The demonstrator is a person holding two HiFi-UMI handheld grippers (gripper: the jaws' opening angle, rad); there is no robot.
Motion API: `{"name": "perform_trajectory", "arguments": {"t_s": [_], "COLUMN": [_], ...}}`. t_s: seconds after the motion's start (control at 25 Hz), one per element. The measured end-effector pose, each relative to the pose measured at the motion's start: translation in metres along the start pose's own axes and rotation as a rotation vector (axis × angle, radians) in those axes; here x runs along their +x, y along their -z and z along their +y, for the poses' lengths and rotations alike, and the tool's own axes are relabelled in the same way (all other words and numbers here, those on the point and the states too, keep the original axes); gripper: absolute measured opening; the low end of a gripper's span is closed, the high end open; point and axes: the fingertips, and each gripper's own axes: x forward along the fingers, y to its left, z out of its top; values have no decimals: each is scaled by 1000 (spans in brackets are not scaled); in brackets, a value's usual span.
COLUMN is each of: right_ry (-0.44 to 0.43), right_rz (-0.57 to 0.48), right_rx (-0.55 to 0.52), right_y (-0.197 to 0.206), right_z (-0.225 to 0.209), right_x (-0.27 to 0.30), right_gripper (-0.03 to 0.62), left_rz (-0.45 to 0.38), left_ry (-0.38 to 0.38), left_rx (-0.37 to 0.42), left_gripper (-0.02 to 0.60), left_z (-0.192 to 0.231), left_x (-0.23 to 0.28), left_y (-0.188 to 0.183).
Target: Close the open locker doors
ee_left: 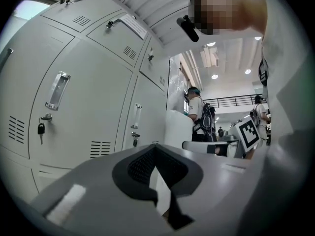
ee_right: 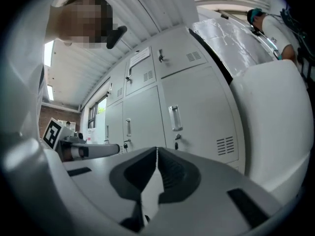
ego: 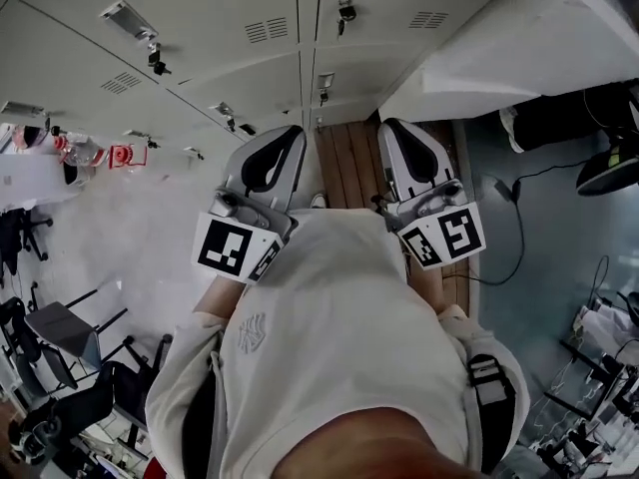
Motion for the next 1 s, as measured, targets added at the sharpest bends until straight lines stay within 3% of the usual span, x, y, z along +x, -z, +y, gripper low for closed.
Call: {"name": "perform_trajectory", "arguments": {"t_s": [0.48,1.0], "right_ry": [-42,-51], "right_rz": [58,57], "right_rx": [-31,-33], "right_y": [15,13], "right_z": [22,24], "right_x": [4,6], "right_gripper": [17,17], "left_rz": [37,51], "left_ry": [-91,-90], "left_rx": [-38,-54], "left_gripper": [2,2], "left_z": [0,-1], "left_x": [-20,-21], "left_y": [16,20]}}
